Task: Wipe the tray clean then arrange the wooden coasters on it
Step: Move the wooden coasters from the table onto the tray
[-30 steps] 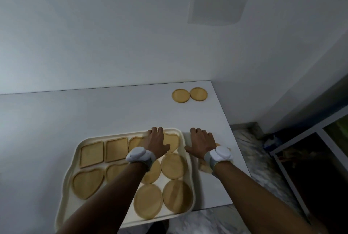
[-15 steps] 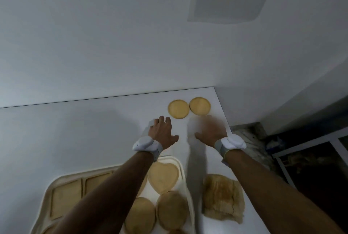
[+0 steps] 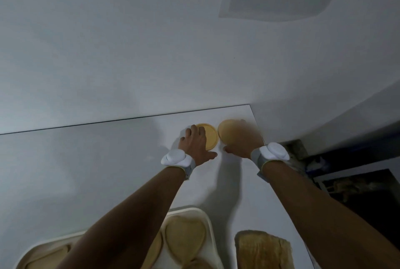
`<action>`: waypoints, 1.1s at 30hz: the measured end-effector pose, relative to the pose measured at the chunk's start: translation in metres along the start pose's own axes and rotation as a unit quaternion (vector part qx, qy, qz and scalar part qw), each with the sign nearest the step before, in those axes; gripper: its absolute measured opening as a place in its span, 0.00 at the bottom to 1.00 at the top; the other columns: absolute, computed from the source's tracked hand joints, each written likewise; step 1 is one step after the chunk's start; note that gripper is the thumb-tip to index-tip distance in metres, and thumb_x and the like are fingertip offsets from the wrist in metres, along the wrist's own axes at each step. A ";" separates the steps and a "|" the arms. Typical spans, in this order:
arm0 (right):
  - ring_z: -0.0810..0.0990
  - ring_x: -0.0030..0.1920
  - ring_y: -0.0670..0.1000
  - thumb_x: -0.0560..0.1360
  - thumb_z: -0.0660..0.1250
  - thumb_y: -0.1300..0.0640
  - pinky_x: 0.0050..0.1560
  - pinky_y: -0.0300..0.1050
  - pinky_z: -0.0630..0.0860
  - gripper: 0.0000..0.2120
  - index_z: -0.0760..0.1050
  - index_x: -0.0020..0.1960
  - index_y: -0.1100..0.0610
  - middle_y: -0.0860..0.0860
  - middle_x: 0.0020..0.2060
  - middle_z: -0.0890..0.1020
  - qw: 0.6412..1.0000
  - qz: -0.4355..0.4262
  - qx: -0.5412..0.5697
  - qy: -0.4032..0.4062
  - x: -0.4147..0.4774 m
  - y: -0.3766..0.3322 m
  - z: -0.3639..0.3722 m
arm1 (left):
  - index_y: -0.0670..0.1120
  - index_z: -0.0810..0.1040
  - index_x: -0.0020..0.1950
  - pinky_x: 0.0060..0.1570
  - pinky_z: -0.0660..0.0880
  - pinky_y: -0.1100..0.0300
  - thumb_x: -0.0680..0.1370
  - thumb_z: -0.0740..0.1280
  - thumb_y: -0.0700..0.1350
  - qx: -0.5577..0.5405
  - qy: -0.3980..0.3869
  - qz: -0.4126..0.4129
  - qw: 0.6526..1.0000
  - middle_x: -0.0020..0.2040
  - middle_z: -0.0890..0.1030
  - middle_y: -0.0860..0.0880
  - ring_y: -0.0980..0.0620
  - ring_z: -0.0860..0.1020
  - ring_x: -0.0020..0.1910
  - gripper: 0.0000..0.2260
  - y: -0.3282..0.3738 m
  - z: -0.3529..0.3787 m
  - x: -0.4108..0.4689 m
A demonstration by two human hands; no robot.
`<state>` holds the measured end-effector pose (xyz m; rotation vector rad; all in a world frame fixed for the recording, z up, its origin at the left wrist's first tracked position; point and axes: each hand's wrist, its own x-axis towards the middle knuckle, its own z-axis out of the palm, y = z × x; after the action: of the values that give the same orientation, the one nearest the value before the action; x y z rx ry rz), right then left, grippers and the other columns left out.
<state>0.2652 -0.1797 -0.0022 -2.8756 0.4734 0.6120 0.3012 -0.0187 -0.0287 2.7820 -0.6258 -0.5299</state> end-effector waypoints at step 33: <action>0.73 0.61 0.61 0.66 0.75 0.46 0.60 0.53 0.68 0.36 0.64 0.67 0.59 0.58 0.61 0.74 0.999 0.006 0.001 0.037 -0.057 -0.032 0.002 | 0.41 0.59 0.74 0.66 0.71 0.48 0.69 0.74 0.56 -0.012 0.007 -0.023 1.000 0.68 0.68 0.41 0.40 0.68 0.68 0.41 -0.013 -0.023 -0.062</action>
<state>0.2258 -0.1341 0.0226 -2.9028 0.5016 0.5090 0.2622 0.0238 0.0061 2.7819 -0.5502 -0.5234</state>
